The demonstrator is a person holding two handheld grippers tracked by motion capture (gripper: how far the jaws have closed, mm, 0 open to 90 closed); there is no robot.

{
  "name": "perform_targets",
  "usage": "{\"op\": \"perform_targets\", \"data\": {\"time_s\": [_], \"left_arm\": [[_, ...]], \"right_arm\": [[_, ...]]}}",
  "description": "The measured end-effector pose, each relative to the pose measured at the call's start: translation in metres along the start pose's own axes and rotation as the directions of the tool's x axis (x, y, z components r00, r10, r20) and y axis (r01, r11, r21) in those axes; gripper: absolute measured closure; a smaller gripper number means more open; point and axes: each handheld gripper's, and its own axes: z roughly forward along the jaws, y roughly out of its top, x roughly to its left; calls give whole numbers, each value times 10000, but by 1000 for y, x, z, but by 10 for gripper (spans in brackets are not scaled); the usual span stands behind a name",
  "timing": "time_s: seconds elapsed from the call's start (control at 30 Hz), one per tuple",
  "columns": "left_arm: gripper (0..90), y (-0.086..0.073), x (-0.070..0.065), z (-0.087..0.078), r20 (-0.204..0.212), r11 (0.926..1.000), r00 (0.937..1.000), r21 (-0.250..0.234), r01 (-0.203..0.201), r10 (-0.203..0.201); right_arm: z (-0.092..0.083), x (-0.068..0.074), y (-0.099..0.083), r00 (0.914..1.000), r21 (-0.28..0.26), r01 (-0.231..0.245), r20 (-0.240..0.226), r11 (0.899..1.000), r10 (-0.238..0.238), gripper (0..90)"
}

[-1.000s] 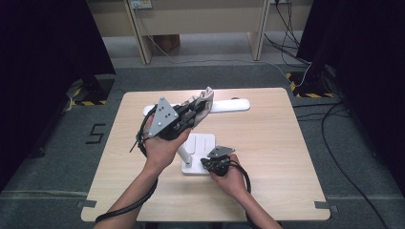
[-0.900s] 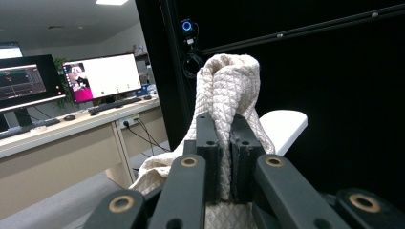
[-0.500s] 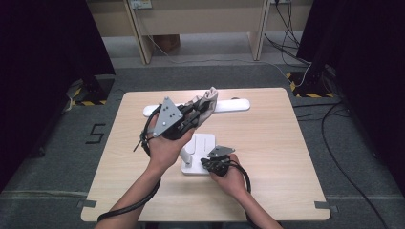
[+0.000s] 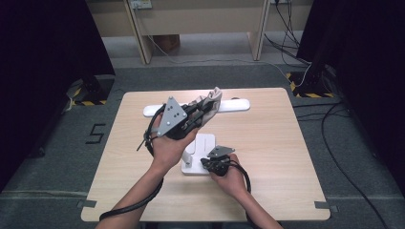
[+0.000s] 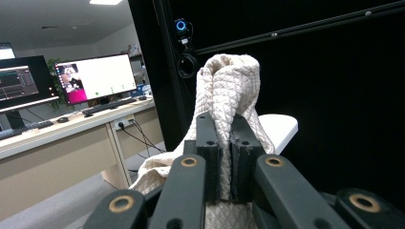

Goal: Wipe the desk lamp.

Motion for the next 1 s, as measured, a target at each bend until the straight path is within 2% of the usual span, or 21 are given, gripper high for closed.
{"op": "perform_targets", "data": {"time_s": [0.5, 1.0], "left_arm": [[849, 1, -4, 5, 75, 10000, 10000, -2, -30, 30], [848, 1, -9, 10, 158, 10000, 9999, -2, -38, 38]], "right_arm": [[0, 0, 0, 9999, 0, 109, 17, 9999, -109, 900], [0, 0, 0, 10000, 4, 5, 9, 10000, -5, 900]]}}
